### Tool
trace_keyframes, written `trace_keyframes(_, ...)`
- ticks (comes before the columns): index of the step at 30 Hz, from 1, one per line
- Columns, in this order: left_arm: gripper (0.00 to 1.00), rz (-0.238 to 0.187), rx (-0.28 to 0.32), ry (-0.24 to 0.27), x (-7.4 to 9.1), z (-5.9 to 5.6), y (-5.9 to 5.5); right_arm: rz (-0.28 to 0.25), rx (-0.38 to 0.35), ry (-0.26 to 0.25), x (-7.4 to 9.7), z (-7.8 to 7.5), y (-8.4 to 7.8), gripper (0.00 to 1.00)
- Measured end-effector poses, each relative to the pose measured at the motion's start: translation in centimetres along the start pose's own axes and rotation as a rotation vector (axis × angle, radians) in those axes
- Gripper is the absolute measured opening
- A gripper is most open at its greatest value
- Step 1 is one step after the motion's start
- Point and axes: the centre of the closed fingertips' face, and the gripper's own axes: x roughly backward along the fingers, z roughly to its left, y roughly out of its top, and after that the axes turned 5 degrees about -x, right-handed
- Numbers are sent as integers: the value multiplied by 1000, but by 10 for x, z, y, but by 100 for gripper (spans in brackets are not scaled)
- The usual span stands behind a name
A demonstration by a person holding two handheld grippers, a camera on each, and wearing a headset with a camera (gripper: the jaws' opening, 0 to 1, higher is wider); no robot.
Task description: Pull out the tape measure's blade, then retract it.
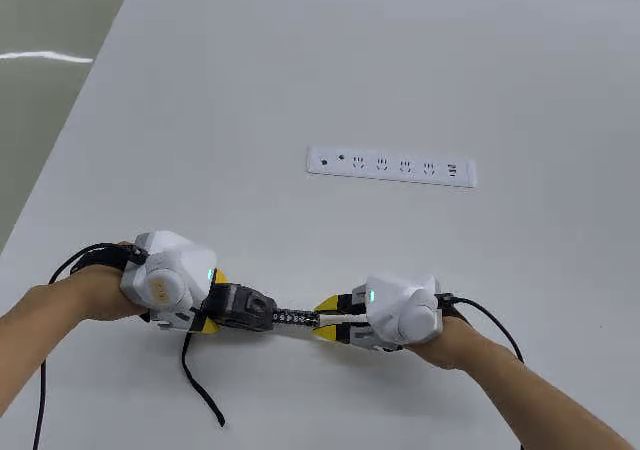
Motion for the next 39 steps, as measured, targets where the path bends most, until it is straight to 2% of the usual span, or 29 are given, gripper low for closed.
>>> trace_keyframes(39, 29, 1, 11, -1, 0, 0, 1, 4, 20, 2, 11, -1, -7, 10)
